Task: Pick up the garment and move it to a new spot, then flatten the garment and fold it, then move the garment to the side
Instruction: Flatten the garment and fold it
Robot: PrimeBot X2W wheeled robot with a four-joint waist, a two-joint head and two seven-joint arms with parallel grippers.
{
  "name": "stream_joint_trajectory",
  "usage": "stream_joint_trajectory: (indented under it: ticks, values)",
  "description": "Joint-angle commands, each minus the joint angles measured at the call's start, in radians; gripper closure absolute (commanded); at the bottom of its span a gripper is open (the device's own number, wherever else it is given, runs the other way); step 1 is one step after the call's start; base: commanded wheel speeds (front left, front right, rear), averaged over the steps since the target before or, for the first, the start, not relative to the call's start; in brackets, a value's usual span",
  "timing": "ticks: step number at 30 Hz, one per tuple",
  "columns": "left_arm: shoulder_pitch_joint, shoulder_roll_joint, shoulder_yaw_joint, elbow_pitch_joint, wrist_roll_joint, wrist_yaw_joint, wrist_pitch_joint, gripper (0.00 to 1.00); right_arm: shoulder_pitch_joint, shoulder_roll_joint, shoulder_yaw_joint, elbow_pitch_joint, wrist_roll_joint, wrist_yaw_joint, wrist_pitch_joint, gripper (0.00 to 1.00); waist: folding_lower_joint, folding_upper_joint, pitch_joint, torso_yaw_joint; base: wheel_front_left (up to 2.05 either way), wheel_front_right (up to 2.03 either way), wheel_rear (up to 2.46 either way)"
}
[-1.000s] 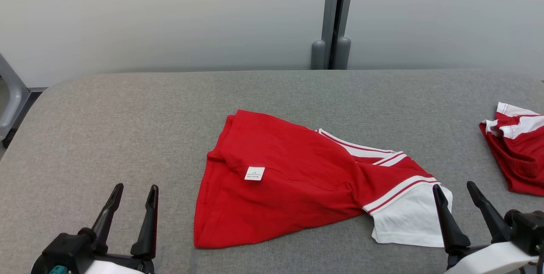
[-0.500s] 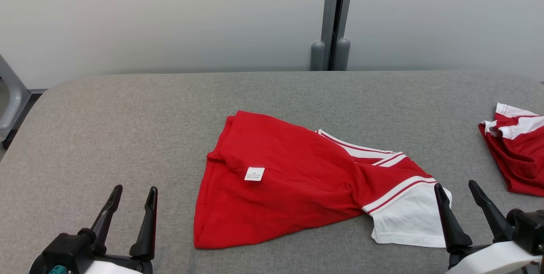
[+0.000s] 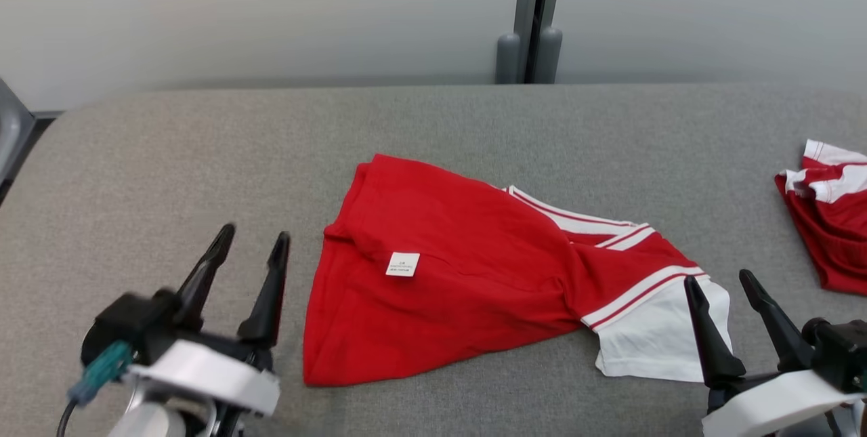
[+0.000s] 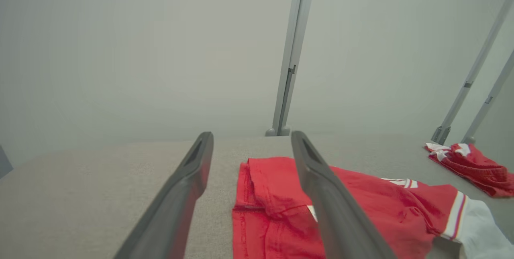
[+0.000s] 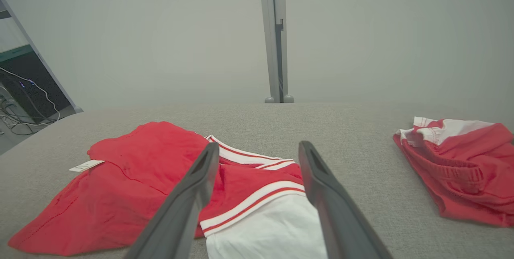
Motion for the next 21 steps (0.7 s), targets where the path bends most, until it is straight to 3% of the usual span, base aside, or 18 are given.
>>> stream_joint_trajectory:
  ticks: [1,9,15,21]
  values:
    - [-0.054,-0.002,-0.015,0.023,-0.006,-0.022,0.017,0.0,-0.019,-0.005,0.003,-0.007,-0.009,0.0,0.001,0.0,0.0,0.0,0.038,-0.008,0.0,0.0,0.0]
    - [-0.253,-0.063,-0.098,0.247,-0.08,-0.152,0.135,0.0,-0.074,-0.004,0.035,-0.001,-0.016,0.0,-0.01,0.0,0.0,0.0,0.14,-0.058,0.0,0.0,0.0]
    - [-0.324,-0.091,-0.121,0.418,-0.166,-0.2,0.19,0.0,-0.097,-0.004,0.038,0.016,-0.006,0.0,-0.024,0.0,0.0,0.0,0.183,-0.086,0.0,0.0,0.0]
    - [-0.387,-0.089,-0.143,0.532,-0.231,-0.217,0.214,0.0,-0.114,-0.004,0.047,0.027,-0.004,0.0,-0.035,0.0,0.0,0.0,0.21,-0.103,0.0,0.0,0.0]
